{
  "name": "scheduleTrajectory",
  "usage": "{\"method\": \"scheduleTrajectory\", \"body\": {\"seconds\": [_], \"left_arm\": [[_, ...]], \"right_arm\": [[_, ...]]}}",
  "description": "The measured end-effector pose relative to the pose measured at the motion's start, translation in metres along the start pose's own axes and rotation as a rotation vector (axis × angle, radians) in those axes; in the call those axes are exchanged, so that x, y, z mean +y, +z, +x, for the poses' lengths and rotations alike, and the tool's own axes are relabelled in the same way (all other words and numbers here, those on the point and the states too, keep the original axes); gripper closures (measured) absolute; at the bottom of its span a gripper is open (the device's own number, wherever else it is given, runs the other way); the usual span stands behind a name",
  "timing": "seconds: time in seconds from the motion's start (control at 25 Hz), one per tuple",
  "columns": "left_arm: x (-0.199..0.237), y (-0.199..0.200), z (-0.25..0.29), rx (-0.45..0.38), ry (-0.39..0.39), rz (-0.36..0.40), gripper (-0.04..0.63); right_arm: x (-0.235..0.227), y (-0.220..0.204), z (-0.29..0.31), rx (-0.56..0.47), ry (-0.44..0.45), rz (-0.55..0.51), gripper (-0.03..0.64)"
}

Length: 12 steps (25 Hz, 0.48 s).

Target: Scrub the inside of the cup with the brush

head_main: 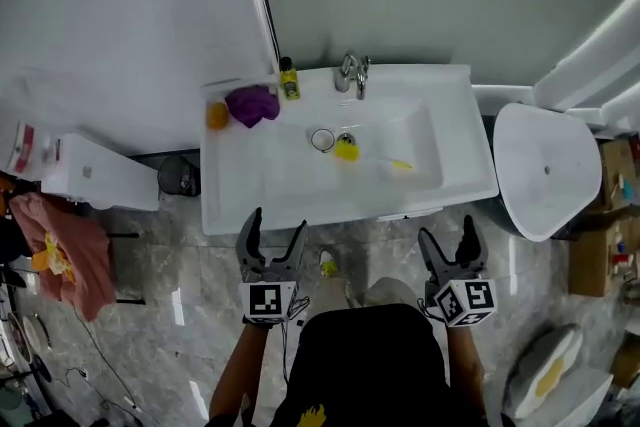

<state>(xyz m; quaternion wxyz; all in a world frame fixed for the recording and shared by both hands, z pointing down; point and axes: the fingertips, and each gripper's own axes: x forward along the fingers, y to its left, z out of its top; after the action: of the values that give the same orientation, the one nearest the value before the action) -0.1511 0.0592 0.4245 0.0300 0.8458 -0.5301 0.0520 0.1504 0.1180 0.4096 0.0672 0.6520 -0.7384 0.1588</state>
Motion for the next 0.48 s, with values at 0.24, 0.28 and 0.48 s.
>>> {"method": "scheduleTrajectory", "body": {"seconds": [0.24,0.28,0.48], "left_arm": [[0.001,-0.029,0.044,0.051,-0.039,0.006,0.238],[0.000,-0.038,0.051,0.068,-0.056,0.033,0.238],[-0.008,-0.056,0.094,0.111,-0.047,0.063,0.238]], "right_arm": [[-0.004,-0.017,0.032,0.095,0.013,-0.015,0.169],[-0.006,-0.019,0.038,0.101,0.021,0.001,0.169],[-0.025,-0.026,0.079,0.133,0.085,0.115,0.169]]}}
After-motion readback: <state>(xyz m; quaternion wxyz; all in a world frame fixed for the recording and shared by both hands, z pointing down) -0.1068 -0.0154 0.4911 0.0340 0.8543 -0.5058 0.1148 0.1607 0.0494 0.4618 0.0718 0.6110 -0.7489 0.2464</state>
